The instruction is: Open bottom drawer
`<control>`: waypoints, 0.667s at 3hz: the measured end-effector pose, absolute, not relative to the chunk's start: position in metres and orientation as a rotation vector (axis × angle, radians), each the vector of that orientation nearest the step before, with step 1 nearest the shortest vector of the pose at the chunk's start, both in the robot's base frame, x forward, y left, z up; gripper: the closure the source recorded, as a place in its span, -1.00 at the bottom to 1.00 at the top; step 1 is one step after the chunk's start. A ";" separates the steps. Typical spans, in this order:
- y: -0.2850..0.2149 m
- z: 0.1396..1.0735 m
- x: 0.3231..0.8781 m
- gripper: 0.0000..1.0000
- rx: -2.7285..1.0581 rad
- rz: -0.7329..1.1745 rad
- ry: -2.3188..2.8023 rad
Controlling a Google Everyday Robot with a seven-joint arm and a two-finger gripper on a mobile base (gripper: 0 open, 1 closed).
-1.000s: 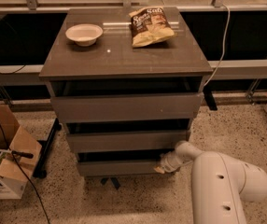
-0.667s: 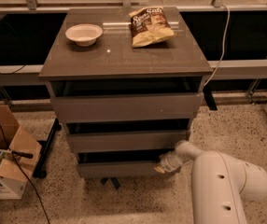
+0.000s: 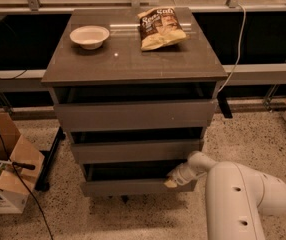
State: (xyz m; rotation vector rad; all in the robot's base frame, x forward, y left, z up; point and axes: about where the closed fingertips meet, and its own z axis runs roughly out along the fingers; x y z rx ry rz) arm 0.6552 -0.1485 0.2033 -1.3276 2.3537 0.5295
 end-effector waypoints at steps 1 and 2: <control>-0.148 0.203 0.655 0.00 -1.328 0.529 2.354; -0.154 0.198 0.629 -0.46 -1.355 0.521 2.421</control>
Offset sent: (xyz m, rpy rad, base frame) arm -0.0841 -0.0221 -0.0106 -0.1568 0.1696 0.0092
